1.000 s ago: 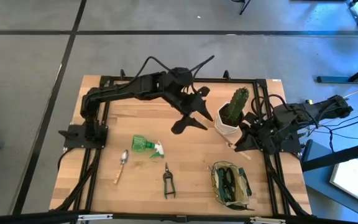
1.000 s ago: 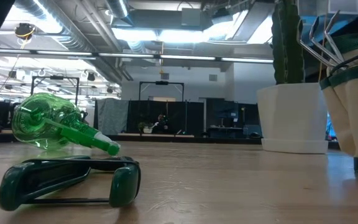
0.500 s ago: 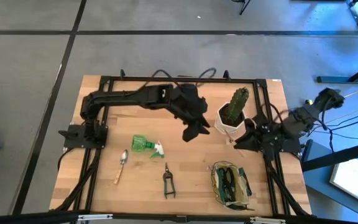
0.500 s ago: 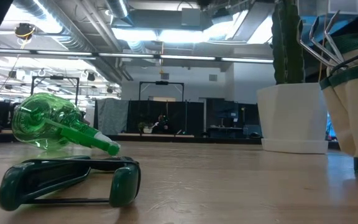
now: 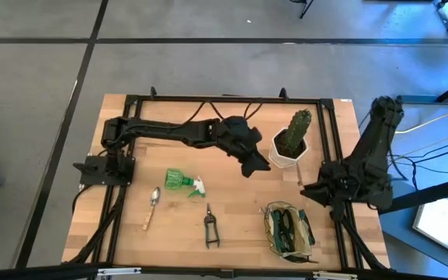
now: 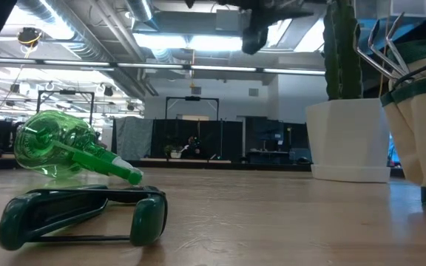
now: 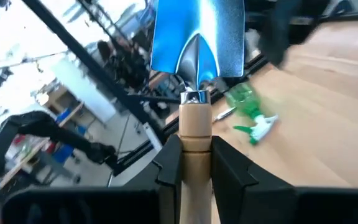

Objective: Pick & Place Garden tools in Gardening bag
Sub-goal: Put the right hand trowel into the side pocket of the white bag

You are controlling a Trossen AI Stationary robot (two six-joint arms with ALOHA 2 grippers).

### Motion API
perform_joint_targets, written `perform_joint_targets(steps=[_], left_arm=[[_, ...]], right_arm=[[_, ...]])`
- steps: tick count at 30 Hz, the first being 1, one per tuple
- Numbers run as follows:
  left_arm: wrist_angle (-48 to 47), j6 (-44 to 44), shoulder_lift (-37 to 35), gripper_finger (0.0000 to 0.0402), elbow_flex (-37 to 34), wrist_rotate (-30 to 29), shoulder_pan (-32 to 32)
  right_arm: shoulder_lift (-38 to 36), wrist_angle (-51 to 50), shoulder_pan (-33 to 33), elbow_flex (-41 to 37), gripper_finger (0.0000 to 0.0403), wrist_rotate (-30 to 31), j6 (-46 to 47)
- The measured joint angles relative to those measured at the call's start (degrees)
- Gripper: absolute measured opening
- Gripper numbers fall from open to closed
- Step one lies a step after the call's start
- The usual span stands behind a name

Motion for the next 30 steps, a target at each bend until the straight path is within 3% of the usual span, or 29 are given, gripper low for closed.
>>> perform_joint_targets(steps=[6,17,26,30], left_arm=[[7.4,-6.9,-0.1,0.0147,-0.2,-0.4,1.7],[8.7,-14.2,-0.1,0.0147,-0.2,-1.5,4.0],[29.9,-29.0,2.1,0.0147,-0.1,1.4,1.6],[31.6,-30.3,2.0,0.0146,-0.1,0.5,0.1]], right_arm=[[0.0,8.7,6.0,-9.9,0.0055,9.3,-0.2],[0.0,8.9,8.2,-14.9,0.0055,12.1,2.0],[0.0,11.7,8.2,-15.0,0.0055,11.4,1.1],[0.0,12.8,8.2,-15.0,0.0055,10.9,0.8]])
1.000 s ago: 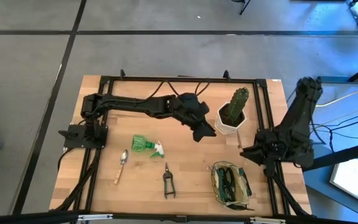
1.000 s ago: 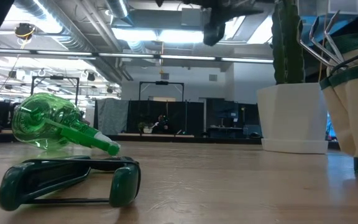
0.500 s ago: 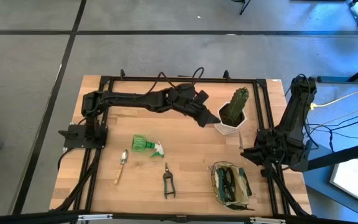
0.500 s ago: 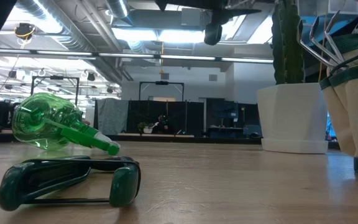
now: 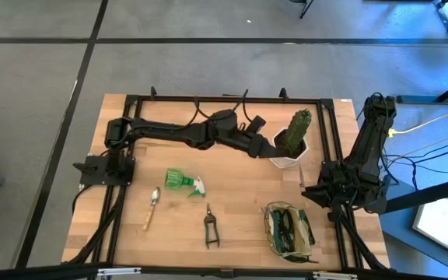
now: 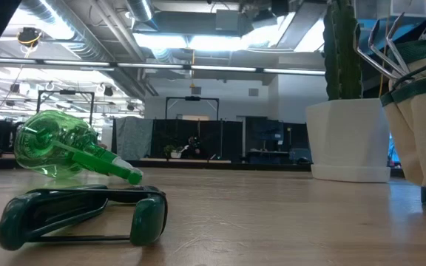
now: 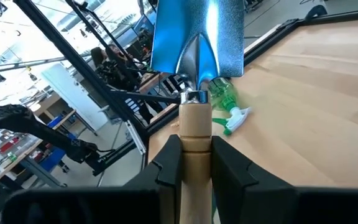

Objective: Pick & Place Garden tools in Gardening bag
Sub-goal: Put the right hand trowel into the side pocket of the white bag

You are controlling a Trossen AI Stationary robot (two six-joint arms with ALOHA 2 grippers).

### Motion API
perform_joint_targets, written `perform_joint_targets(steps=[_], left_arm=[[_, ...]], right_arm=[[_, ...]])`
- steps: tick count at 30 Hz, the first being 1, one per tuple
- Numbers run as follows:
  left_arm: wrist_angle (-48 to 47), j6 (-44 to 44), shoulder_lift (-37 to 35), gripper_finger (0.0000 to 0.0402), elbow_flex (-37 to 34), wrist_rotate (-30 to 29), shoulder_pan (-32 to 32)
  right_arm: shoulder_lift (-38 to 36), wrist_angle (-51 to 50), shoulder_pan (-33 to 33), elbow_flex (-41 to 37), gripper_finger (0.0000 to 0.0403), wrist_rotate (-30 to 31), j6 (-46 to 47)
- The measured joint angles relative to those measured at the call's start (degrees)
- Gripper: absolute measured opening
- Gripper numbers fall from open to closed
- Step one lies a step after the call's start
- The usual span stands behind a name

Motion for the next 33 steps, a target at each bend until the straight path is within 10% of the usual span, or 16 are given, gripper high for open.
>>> perform_joint_targets(steps=[6,14,33], left_arm=[[-17.8,10.3,0.1,0.0133,9.7,2.1,-1.7],[-57.5,33.3,13.4,0.0120,41.2,10.2,-2.1],[-53.5,78.1,13.1,0.0120,36.7,-14.0,-5.8]], right_arm=[[0.0,0.6,0.0,0.0,0.0055,-2.8,-0.1],[0.0,3.7,0.0,0.0,0.0055,-6.1,-0.1],[-0.2,13.9,0.0,0.0,0.0055,-18.9,-8.5]])
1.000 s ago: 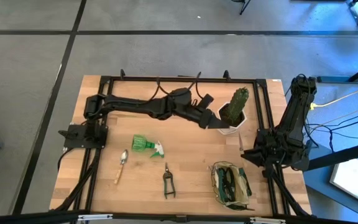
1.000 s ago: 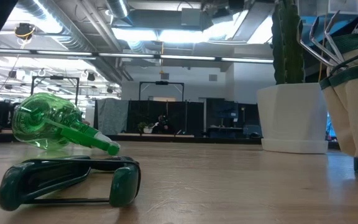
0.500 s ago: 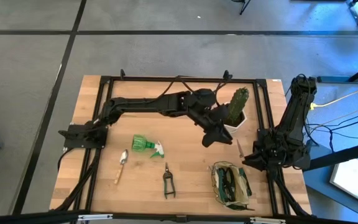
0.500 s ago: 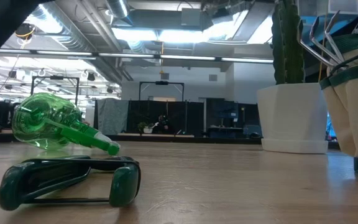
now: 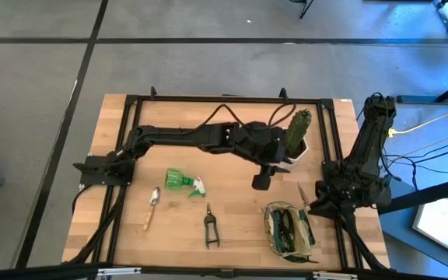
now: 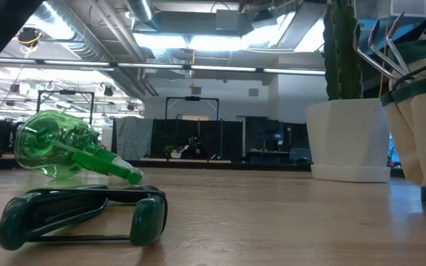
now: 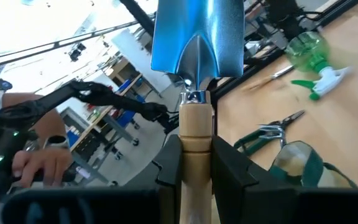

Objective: Pick & Place Garden tools in Gardening bag
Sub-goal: Put the right hand trowel into the side pocket of the white bag

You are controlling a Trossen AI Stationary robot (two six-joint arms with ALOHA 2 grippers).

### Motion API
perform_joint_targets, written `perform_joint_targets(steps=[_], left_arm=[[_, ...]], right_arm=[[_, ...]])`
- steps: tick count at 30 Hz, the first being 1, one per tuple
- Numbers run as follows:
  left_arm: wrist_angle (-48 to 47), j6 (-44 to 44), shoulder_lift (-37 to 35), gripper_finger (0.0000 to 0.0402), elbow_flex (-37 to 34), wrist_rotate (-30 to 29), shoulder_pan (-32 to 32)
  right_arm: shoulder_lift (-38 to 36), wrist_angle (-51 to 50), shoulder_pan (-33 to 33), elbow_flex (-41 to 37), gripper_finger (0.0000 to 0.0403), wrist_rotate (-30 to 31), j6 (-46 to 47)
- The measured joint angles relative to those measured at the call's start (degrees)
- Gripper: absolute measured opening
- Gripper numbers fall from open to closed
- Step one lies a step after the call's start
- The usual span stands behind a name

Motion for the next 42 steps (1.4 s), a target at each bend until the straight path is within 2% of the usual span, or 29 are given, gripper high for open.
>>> perform_joint_targets(steps=[5,8,11,16,24,32,42], left_arm=[[0.0,-3.5,0.0,0.0120,0.0,6.1,-0.5],[-1.9,0.2,0.0,0.0118,0.0,8.1,-2.0],[-5.9,4.0,0.0,0.0119,0.0,8.3,-3.5],[-8.6,4.9,0.0,0.0119,0.0,7.5,-3.6],[-7.0,8.6,1.0,0.0116,0.1,7.2,-2.2],[-5.2,8.3,2.4,0.0116,0.0,8.2,-2.3],[-5.6,7.3,2.4,0.0116,0.0,8.5,-2.5]], right_arm=[[0.0,0.0,0.0,0.0,0.0055,-3.3,0.9],[0.0,-0.3,0.0,0.0,0.0055,-4.2,2.7],[0.0,-3.0,-0.1,0.0,0.0055,-4.2,6.0],[0.0,-6.5,-1.0,0.0,0.0055,-4.6,9.3],[0.0,-7.8,-6.0,0.0,0.0055,-11.0,11.7],[0.0,-8.7,-13.9,0.0,0.0055,-21.1,13.8],[-0.7,-8.6,-18.5,0.0,0.0055,-25.3,11.8]])
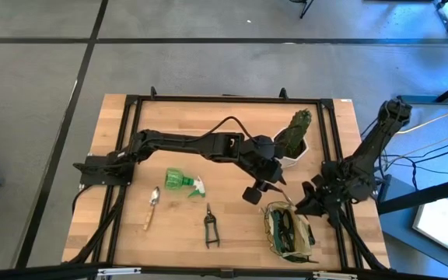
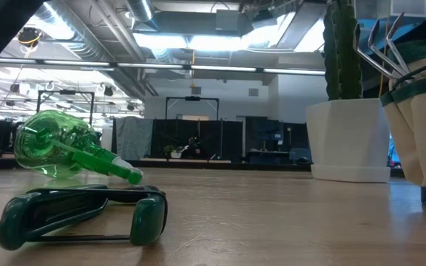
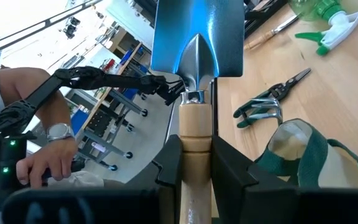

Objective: Pick & Place Garden tools in Gardening bag
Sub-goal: Put the right hand trowel into the side pocket of the white bag

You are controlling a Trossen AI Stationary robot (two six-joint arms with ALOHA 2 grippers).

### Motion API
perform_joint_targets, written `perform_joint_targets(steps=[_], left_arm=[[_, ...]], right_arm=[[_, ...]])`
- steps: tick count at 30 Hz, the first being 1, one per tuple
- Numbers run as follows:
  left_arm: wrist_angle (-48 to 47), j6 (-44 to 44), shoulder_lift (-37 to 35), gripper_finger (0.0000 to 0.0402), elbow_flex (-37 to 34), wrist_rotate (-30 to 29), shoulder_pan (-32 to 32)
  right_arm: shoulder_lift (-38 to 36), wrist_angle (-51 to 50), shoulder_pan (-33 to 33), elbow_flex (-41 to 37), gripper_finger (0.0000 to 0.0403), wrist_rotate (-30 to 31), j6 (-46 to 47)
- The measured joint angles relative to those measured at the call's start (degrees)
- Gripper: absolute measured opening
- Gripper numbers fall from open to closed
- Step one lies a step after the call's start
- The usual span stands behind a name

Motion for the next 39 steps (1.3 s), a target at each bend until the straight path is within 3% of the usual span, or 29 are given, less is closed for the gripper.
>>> perform_joint_targets(steps=[14,18,23,32,34,39], left_arm=[[-0.3,-2.0,0.0,0.0111,0.0,1.6,-0.1],[-0.3,-2.6,0.0,0.0084,0.0,1.5,-0.2],[-0.9,-4.8,0.0,0.0016,0.0,3.4,-0.3],[-4.8,-15.9,-0.5,0.0002,0.0,3.0,-0.1],[-5.3,-18.7,-0.9,0.0002,0.2,3.4,0.7],[-10.2,-20.4,-1.9,0.0002,4.4,1.0,1.8]], right_arm=[[-2.0,-0.1,-3.2,0.0,0.0055,-2.4,-2.6],[-2.0,-0.4,-3.8,0.0,0.0055,-3.2,-2.6],[-2.0,-0.5,-4.4,0.0,0.0055,-3.9,-3.1],[-2.5,-0.5,-4.5,0.0,0.0052,-2.7,-3.7],[-3.1,-0.1,-4.5,0.0,0.0063,-1.6,-3.5],[-5.7,0.2,-4.6,0.0,0.0140,1.1,-3.1]])
